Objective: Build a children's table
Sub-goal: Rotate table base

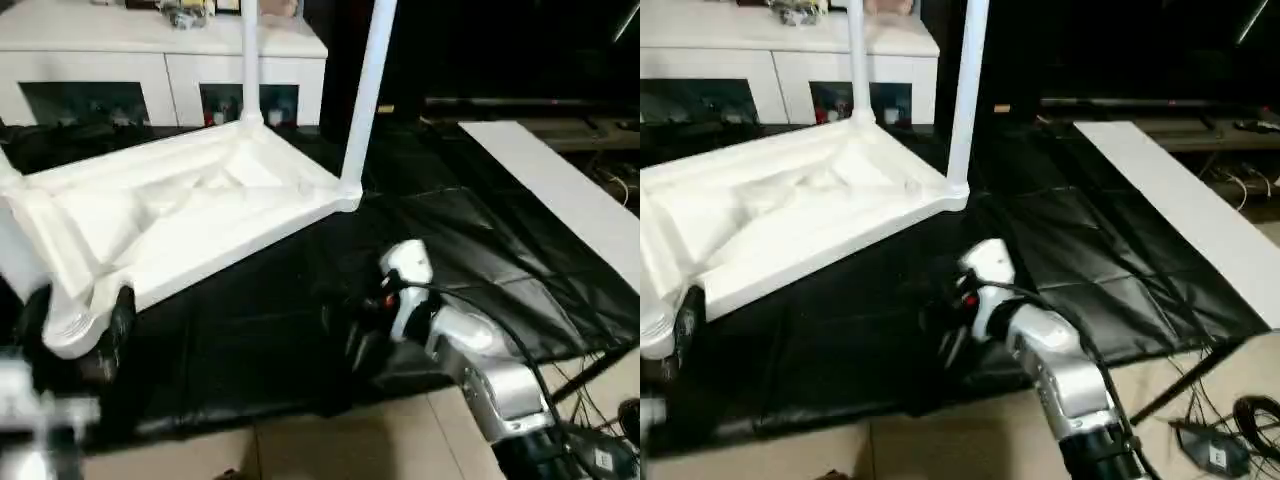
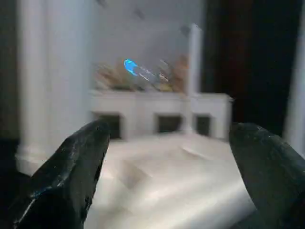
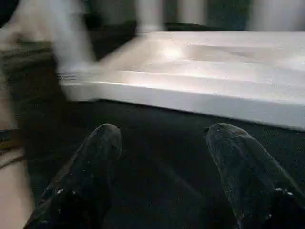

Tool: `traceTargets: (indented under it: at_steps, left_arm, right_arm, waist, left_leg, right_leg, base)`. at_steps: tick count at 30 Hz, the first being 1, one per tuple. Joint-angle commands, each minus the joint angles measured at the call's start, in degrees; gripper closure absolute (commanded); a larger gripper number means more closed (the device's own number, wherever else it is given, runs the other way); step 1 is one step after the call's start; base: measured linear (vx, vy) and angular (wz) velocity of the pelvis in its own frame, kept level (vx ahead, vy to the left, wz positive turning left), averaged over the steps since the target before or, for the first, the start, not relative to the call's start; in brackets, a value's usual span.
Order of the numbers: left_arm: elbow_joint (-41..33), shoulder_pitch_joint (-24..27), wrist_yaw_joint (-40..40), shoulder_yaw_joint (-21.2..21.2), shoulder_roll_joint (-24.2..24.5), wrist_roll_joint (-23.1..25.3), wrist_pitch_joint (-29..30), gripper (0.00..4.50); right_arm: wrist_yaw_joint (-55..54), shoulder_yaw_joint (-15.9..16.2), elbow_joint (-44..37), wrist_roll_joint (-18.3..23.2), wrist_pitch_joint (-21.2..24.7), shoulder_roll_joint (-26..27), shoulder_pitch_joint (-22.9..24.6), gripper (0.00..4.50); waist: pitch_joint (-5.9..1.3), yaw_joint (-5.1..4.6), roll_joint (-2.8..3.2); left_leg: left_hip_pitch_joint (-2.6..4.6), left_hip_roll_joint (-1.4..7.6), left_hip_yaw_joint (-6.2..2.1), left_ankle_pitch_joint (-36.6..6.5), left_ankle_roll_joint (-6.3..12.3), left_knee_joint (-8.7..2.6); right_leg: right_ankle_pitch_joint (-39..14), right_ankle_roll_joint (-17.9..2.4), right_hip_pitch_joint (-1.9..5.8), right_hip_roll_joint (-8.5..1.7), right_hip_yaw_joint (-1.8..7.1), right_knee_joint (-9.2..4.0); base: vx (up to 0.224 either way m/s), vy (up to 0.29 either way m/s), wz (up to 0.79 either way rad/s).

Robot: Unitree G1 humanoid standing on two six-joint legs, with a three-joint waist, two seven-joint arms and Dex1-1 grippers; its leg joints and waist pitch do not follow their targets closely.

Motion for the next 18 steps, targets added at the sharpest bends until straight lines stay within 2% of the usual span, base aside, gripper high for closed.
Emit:
traceTargets:
  at_steps: [1,2,3,4,5,6,7,8,9,10,11,12,13,15,16,17,18]
  left_arm:
    - [3.12,0.35,2.65,2.87,-0.01,0.39,1.38,0.00]
    - [3.60,-0.06,3.73,3.65,0.50,1.18,1.85,0.00]
    - [3.80,-0.40,4.23,4.09,0.83,0.98,1.75,0.00]
    - [3.82,-0.87,5.06,4.56,1.15,1.08,1.81,0.00]
    - [3.71,-1.01,5.38,4.68,1.15,1.10,1.94,0.00]
    - [3.28,-1.21,5.86,4.60,1.07,0.78,2.41,0.00]
    - [3.00,-1.24,6.05,4.26,1.13,0.82,2.72,0.00]
    - [2.62,-1.27,5.92,3.60,1.12,0.54,3.03,0.00]
    - [2.47,-1.42,5.37,2.99,1.35,0.20,3.61,0.00]
    - [2.46,-1.82,4.53,2.20,1.70,-0.03,4.27,0.00]
    - [2.60,-2.28,3.84,1.61,1.94,-0.30,5.00,0.00]
    - [3.30,-3.29,3.55,0.98,2.56,-0.14,5.81,0.00]
    - [4.69,-4.82,3.53,0.65,3.53,0.31,6.83,0.00]
    - [6.52,-6.70,3.54,0.38,4.81,0.79,8.10,0.00]
    - [7.27,-7.66,3.82,0.60,5.22,0.72,8.44,0.00]
    - [10.17,-11.76,4.32,1.35,6.86,-0.57,10.32,0.00]
    - [10.79,-12.50,4.41,1.47,7.20,-0.56,10.51,0.00]
  right_arm:
    - [3.64,1.45,-1.65,1.84,1.41,-0.74,0.03,1.02]
    - [4.26,1.80,-1.67,1.89,1.52,-0.90,0.00,1.02]
    - [4.84,2.23,-1.44,1.61,1.42,-1.10,-0.20,0.83]
    - [5.17,2.86,-0.72,0.66,1.06,-1.27,-0.78,0.71]
    - [5.19,3.10,-0.39,0.18,0.85,-1.33,-1.02,0.62]
    - [5.22,3.61,0.31,-0.76,0.29,-1.41,-1.57,0.55]
    - [4.74,3.74,0.84,-1.41,-0.22,-1.24,-1.97,0.55]
    - [3.70,3.53,1.54,-1.98,-0.67,-0.77,-2.47,0.55]
    - [2.75,3.31,2.13,-2.40,-1.12,-0.39,-2.81,0.55]
    - [0.99,2.84,3.20,-3.09,-1.90,0.28,-3.29,0.55]
    - [-0.94,2.33,4.30,-3.77,-2.54,0.95,-3.68,0.55]
    - [-3.83,1.51,5.99,-4.40,-2.32,1.98,-4.33,0.55]
    - [-4.92,1.15,6.66,-4.59,-2.44,2.55,-4.53,0.55]
    - [-5.75,0.88,7.18,-4.68,-2.64,3.10,-4.66,0.55]
    - [-5.77,0.86,7.18,-4.59,-2.65,3.27,-4.68,0.55]
    - [-5.43,0.86,6.86,-4.00,-2.45,3.81,-4.76,0.55]
    - [-5.32,0.84,6.78,-3.83,-2.38,3.90,-4.77,0.55]
  waist:
    - [-0.41,-0.20,2.53]
    - [-0.65,0.82,2.19]
    - [-0.51,1.51,3.34]
    - [-1.14,1.71,3.94]
    - [-2.02,1.51,4.49]
    - [-2.70,1.01,5.04]
    - [-2.98,0.88,5.13]
    - [-2.74,0.69,5.02]
    - [-2.80,0.59,5.14]
    - [-2.94,0.74,4.97]
    - [-2.98,0.51,4.95]
    - [-3.13,0.36,4.62]
    - [-3.13,0.25,4.14]
    - [-3.23,0.31,4.22]
    - [-3.20,0.16,4.04]
    - [-3.27,-0.13,3.69]
    - [-3.42,-0.04,3.86]
  left_leg:
    - [5.25,-0.35,-6.81,-5.53,-0.80,6.27]
    - [-0.04,-1.24,-8.62,3.64,1.42,4.51]
    - [0.80,0.41,-8.69,0.93,-0.46,2.82]
    - [2.69,2.15,-8.01,-13.21,-3.85,-2.35]
    - [3.51,2.98,-7.54,-21.36,-3.55,-4.15]
    - [3.29,3.44,-6.89,-18.86,-2.38,-4.77]
    - [2.79,3.74,-6.77,-16.28,-1.74,-5.08]
    - [1.67,3.79,-6.55,-14.79,-1.79,-5.52]
    - [1.16,3.49,-6.53,-15.51,-2.35,-5.68]
    - [1.30,3.31,-6.19,-15.86,-3.11,-5.53]
    - [1.18,3.20,-6.13,-16.82,-4.07,-5.76]
    - [1.05,3.00,-6.03,-16.48,-4.72,-5.83]
    - [1.10,2.98,-5.89,-16.32,-4.77,-5.85]
    - [1.22,2.78,-5.67,-14.75,-4.53,-5.57]
    - [1.01,2.73,-5.67,-14.86,-4.51,-5.68]
    - [0.99,2.70,-5.48,-14.25,-4.43,-5.62]
    - [1.33,2.52,-5.32,-13.68,-4.14,-5.41]
  right_leg:
    - [-51.21,-1.09,-7.07,-9.98,5.75,-16.34]
    - [-46.76,-4.00,-1.18,-8.01,7.35,-15.04]
    - [-42.09,-5.52,-1.20,-7.86,5.56,-13.97]
    - [-28.18,-7.28,-2.73,-2.48,3.40,-10.35]
    - [-15.25,-8.96,-2.45,-1.22,3.34,-8.68]
    - [-2.76,-10.90,-1.65,-1.26,3.05,-8.44]
    - [1.77,-11.17,-0.94,-1.32,2.68,-8.31]
    - [5.48,-11.03,-0.64,-1.52,2.45,-8.24]
    - [5.78,-10.72,-0.46,-1.52,2.36,-8.17]
    - [6.99,-9.87,-0.74,-1.62,2.51,-8.38]
    - [6.14,-9.47,-0.70,-1.84,2.49,-8.50]
    - [6.42,-9.04,-0.53,-1.77,2.38,-8.55]
    - [6.55,-8.79,-0.55,-1.74,2.38,-8.69]
    - [7.95,-8.37,-0.68,-1.79,2.51,-8.66]
    - [7.49,-7.97,-0.39,-1.84,2.48,-8.66]
    - [7.81,-7.70,-0.30,-1.86,2.51,-8.69]
    - [7.94,-7.77,-0.53,-1.84,2.58,-8.67]
  base:
    - [0.106,-0.132,-0.03]
    - [0.106,-0.132,-0.03]
    - [0.000,0.000,0.00]
    - [-0.046,-0.001,0.27]
    - [-0.046,-0.001,0.27]
    - [-0.039,-0.019,0.26]
    - [0.000,0.000,0.00]
    - [0.000,0.000,0.00]
    - [0.000,0.000,0.00]
    - [0.000,0.000,0.00]
    - [0.000,0.000,0.00]
    - [0.000,0.000,0.00]
    - [0.000,0.000,0.00]
    - [0.000,0.000,0.00]
    - [0.000,0.000,0.00]
    - [0.000,0.000,0.00]
    - [0.000,0.000,0.00]
